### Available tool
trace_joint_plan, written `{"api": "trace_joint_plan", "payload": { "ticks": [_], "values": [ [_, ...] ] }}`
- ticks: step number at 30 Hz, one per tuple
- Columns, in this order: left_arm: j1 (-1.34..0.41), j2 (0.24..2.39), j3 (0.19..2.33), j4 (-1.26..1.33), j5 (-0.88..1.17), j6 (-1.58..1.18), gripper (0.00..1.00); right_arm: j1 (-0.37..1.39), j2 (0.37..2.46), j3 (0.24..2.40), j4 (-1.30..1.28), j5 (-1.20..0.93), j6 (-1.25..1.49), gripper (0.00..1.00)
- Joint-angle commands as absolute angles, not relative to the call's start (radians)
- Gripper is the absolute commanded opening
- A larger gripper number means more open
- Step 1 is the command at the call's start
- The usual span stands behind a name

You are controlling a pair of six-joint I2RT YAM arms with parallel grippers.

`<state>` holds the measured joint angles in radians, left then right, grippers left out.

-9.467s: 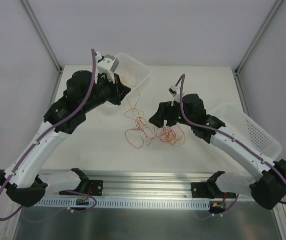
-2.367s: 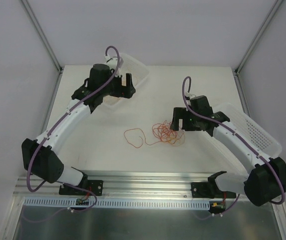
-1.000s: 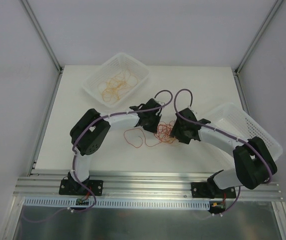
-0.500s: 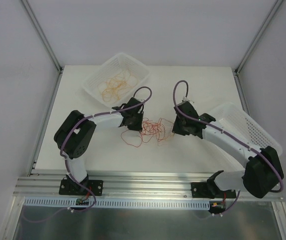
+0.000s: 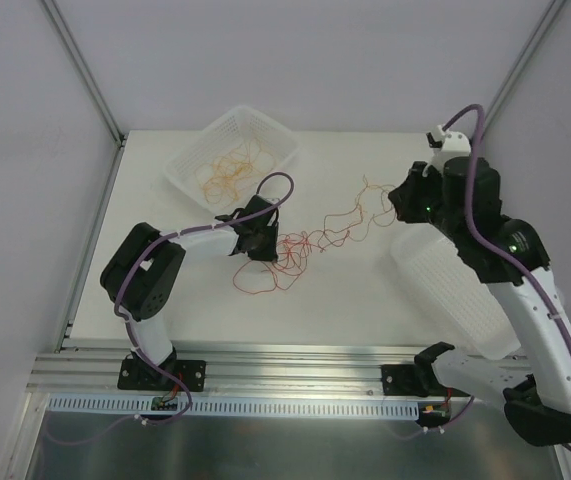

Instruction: Untangle the cables

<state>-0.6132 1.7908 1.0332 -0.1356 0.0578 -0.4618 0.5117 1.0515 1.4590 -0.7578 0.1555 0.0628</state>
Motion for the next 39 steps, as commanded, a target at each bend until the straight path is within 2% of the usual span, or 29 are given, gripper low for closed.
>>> {"api": "trace_joint_plan", "payload": {
  "ticks": [1, 12, 17, 20, 24, 25, 27, 28, 30, 31, 34, 35, 39],
  "values": [
    [-0.594, 1.798, 0.991, -0.219, -0.005, -0.456, 0.00, 0.503, 0.977, 1.595, -0.798, 0.129, -0.081, 0.01],
    [-0.583, 1.796, 0.965, -0.215, -0.003, -0.469, 0.00, 0.500, 0.824, 1.691, -0.665, 0.137, -0.158, 0.01],
    [-0.577, 1.731, 0.950, -0.213, -0.002, -0.480, 0.00, 0.500, 0.830, 1.594, -0.633, 0.017, -0.118, 0.01],
    [-0.578, 1.656, 0.933, -0.212, 0.054, -0.491, 0.00, 0.500, 0.888, 1.479, -0.627, -0.141, -0.032, 0.01],
    [-0.578, 1.550, 0.901, -0.210, 0.078, -0.486, 0.00, 0.500, 0.965, 1.303, -0.562, -0.216, 0.083, 0.01],
    [-0.580, 1.528, 0.893, -0.212, 0.083, -0.480, 0.02, 0.502, 0.995, 1.236, -0.539, -0.238, 0.110, 0.01],
    [-0.583, 1.464, 0.871, -0.210, 0.091, -0.462, 0.14, 0.503, 1.018, 1.181, -0.479, -0.293, 0.135, 0.01],
    [-0.583, 1.441, 0.864, -0.207, 0.098, -0.454, 0.26, 0.502, 1.028, 1.139, -0.454, -0.308, 0.152, 0.01],
    [-0.587, 1.370, 0.842, -0.196, 0.104, -0.433, 0.39, 0.503, 1.049, 1.106, -0.402, -0.331, 0.156, 0.01],
    [-0.588, 1.326, 0.836, -0.190, 0.119, -0.425, 0.48, 0.503, 1.057, 1.097, -0.396, -0.333, 0.152, 0.01],
    [-0.589, 1.258, 0.815, -0.146, 0.181, -0.376, 0.60, 0.503, 1.103, 1.085, -0.402, -0.334, 0.130, 0.01],
    [-0.592, 1.221, 0.805, -0.129, 0.205, -0.348, 0.67, 0.503, 1.117, 1.080, -0.402, -0.340, 0.123, 0.01],
    [-0.621, 1.174, 0.807, -0.011, 0.333, -0.281, 0.77, 0.503, 1.157, 1.069, -0.373, -0.383, 0.132, 0.01]
  ]
}}
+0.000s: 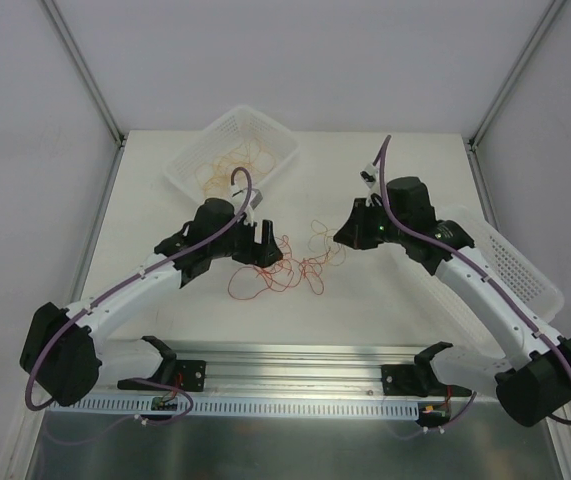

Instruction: Untangle the cables

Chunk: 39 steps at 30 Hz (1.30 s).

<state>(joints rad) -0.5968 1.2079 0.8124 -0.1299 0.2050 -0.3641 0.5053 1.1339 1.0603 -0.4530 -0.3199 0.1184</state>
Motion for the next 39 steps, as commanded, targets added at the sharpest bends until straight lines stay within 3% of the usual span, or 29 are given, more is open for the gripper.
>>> {"api": "trace_joint_plan", "payload": {
  "ticks": [1, 15, 22, 25, 26, 27, 32, 39],
  "values": [
    [-0.643, 1.172, 0.804, 0.018, 0.354, -0.262, 0.78, 0.505, 1.157, 1.069, -0.367, -0.393, 0.138, 0.01],
    [-0.730, 1.345, 0.799, 0.322, 0.583, -0.284, 0.73, 0.506, 1.124, 1.054, -0.276, -0.428, 0.216, 0.01],
    [-0.730, 1.391, 0.804, 0.319, 0.603, -0.248, 0.49, 0.505, 1.109, 1.049, -0.279, -0.417, 0.224, 0.01],
    [-0.730, 1.388, 0.805, 0.296, 0.597, -0.244, 0.27, 0.505, 1.104, 1.052, -0.308, -0.387, 0.210, 0.01],
    [-0.730, 1.384, 0.804, 0.288, 0.582, -0.241, 0.15, 0.506, 1.104, 1.052, -0.319, -0.377, 0.198, 0.01],
    [-0.730, 1.375, 0.807, 0.276, 0.571, -0.238, 0.11, 0.505, 1.101, 1.054, -0.327, -0.368, 0.189, 0.01],
    [-0.700, 1.324, 0.775, 0.224, 0.511, -0.236, 0.00, 0.488, 1.091, 1.068, -0.449, -0.236, 0.127, 0.01],
    [-0.586, 1.241, 0.666, 0.225, 0.535, -0.325, 0.00, 0.407, 1.060, 1.054, -0.568, -0.077, 0.124, 0.01]
  ]
}}
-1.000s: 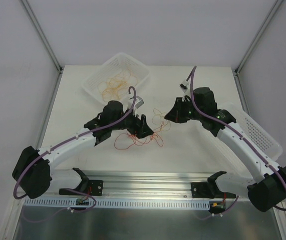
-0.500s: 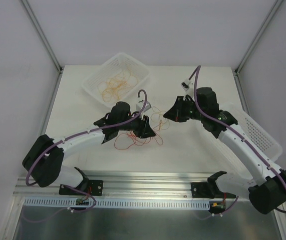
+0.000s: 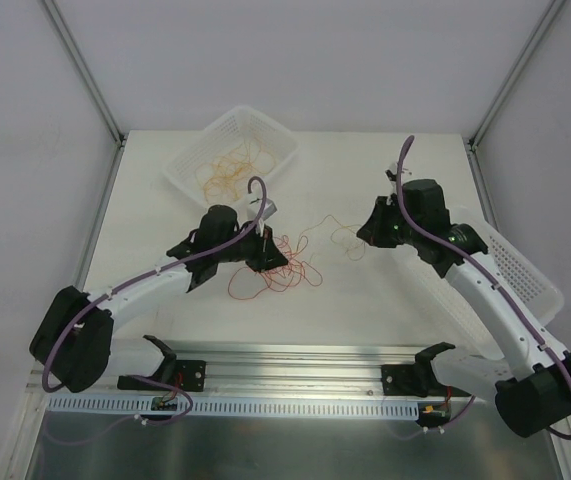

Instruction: Untangle the cables

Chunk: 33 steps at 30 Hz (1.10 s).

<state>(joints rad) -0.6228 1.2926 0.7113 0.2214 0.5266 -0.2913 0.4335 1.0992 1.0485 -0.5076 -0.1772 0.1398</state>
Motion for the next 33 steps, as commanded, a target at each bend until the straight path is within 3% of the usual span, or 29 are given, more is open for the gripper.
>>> {"api": "trace_joint_plan", "payload": {
  "ticks": [1, 10, 17, 23, 27, 33],
  "values": [
    [-0.578, 1.233, 0.655, 0.224, 0.523, -0.331, 0.00, 0.400, 1.058, 1.049, -0.575, -0.071, 0.132, 0.01],
    [-0.479, 1.204, 0.607, 0.065, 0.282, -0.463, 0.00, 0.380, 1.057, 1.054, -0.598, -0.091, 0.158, 0.01],
    [-0.465, 1.210, 0.595, 0.006, 0.158, -0.476, 0.00, 0.371, 1.031, 1.184, -0.675, -0.101, 0.100, 0.01],
    [-0.459, 1.215, 0.575, -0.066, 0.052, -0.495, 0.00, 0.364, 0.989, 1.264, -0.739, 0.052, 0.046, 0.01],
    [-0.459, 1.218, 0.597, -0.057, 0.161, -0.471, 0.00, 0.362, 0.994, 1.205, -0.689, -0.176, 0.064, 0.05],
    [-0.460, 1.262, 0.581, -0.058, 0.141, -0.479, 0.00, 0.362, 0.963, 1.187, -0.623, -0.225, 0.103, 0.04]
  ]
}}
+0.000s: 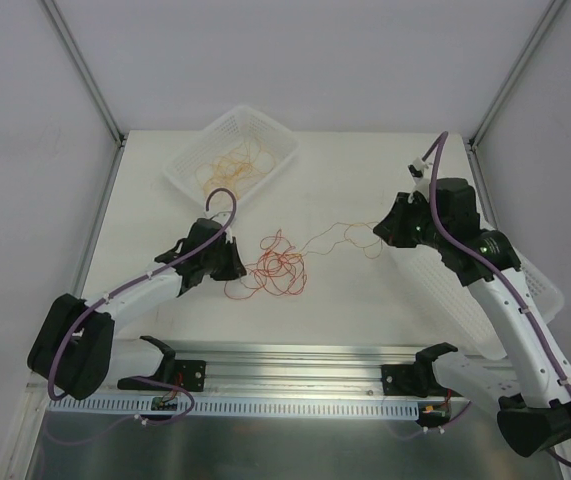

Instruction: Untangle the cables

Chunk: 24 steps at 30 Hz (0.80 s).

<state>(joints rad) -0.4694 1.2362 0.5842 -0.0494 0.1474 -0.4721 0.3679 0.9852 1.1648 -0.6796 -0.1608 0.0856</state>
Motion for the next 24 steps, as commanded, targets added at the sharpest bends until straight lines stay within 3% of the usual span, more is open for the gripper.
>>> {"api": "trace_joint_plan", "payload": {
  "ticks": [1, 2, 5, 8, 9, 12, 18, 24],
  "values": [
    [-0.460, 1.272, 0.580, -0.058, 0.161, -0.488, 0.00, 0.362, 0.963, 1.199, -0.624, -0.227, 0.100, 0.04],
    [-0.460, 1.285, 0.581, -0.058, 0.182, -0.503, 0.01, 0.362, 0.963, 1.235, -0.627, -0.235, 0.081, 0.04],
    [-0.462, 1.281, 0.597, -0.046, 0.263, -0.512, 0.32, 0.362, 0.991, 1.290, -0.641, -0.303, 0.063, 0.04],
    [-0.460, 1.227, 0.632, -0.028, 0.332, -0.459, 0.49, 0.364, 1.014, 1.290, -0.594, -0.428, 0.071, 0.05],
    [-0.460, 1.212, 0.643, -0.023, 0.354, -0.442, 0.60, 0.364, 1.019, 1.281, -0.580, -0.480, 0.086, 0.05],
    [-0.462, 1.148, 0.695, -0.002, 0.461, -0.384, 0.80, 0.373, 1.038, 1.264, -0.525, -0.561, 0.092, 0.05],
    [-0.474, 1.106, 0.787, 0.156, 0.623, -0.279, 0.84, 0.393, 1.081, 1.269, -0.499, -0.647, 0.074, 0.05],
    [-0.517, 1.215, 0.877, 0.253, 0.741, -0.259, 0.80, 0.397, 1.107, 1.272, -0.474, -0.664, 0.074, 0.05]
  ]
}}
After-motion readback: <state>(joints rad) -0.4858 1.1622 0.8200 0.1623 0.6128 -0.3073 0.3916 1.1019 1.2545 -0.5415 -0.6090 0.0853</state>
